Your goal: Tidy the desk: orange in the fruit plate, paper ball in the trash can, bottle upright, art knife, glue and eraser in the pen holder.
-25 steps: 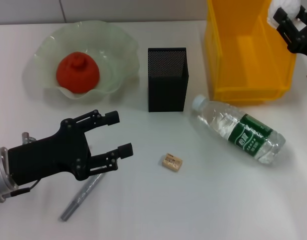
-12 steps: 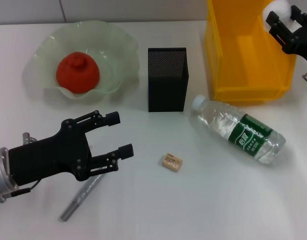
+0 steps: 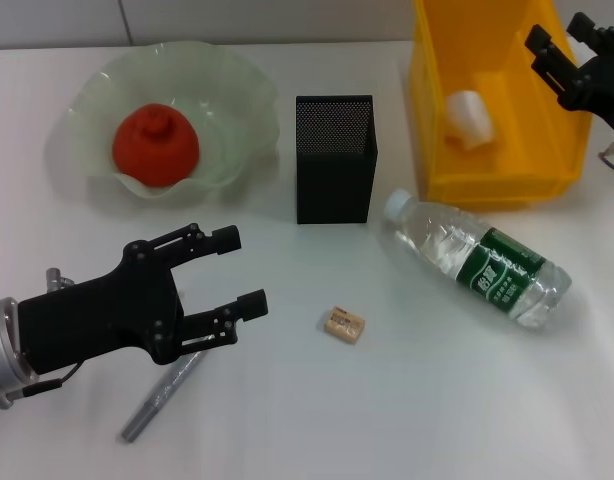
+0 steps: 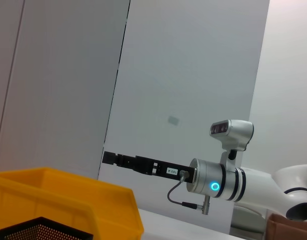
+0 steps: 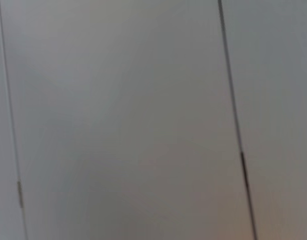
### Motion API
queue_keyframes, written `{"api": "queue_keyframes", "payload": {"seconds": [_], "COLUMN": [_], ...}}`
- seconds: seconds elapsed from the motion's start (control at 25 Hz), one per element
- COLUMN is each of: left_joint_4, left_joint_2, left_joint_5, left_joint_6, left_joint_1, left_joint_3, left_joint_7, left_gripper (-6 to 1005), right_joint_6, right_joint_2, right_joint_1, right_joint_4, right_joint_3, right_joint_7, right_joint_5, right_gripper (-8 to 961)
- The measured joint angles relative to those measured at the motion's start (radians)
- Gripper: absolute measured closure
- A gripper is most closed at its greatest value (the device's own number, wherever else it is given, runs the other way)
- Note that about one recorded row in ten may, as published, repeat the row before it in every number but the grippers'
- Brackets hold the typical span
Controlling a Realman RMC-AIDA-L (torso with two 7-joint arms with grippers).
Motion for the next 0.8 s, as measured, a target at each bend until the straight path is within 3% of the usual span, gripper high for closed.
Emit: {"api": "queue_keyframes", "payload": {"seconds": [0.32,0.44,0.52,0.8], "left_joint_4": [0.0,0.0,0.0,0.0], "left_joint_2": [0.0,0.001,0.001,0.001], "left_joint_5": [0.0,0.0,0.0,0.0], "left_joint_6": [0.002,0.002,0.002,0.0], "left_joint_1": [0.0,0.0,0.001,0.002], "left_joint_3": [-0.005,-0.006,-0.005,-0.007], "left_joint_7": [0.0,0.0,0.0,0.0], "left_gripper": [217,217,217,217], "right_joint_6": [-0.094,-0.148,-0.228,-0.334], "right_joint_2": [-0.005,-0.007,-0.013,-0.015], "right_joint_1": [-0.039,-0.068,-0.079,-0.075], "right_joint_4": [-0.094,-0.182,-0.281,-0.457], "right_joint_3": [-0.062,-0.058,-0.029,0.012], "right_joint_7": [0.179,0.309,0.487,0.701], "right_joint_5": [-0.04,-0.141,-0.298,-0.51], "right_gripper": [366,365,365,365]}}
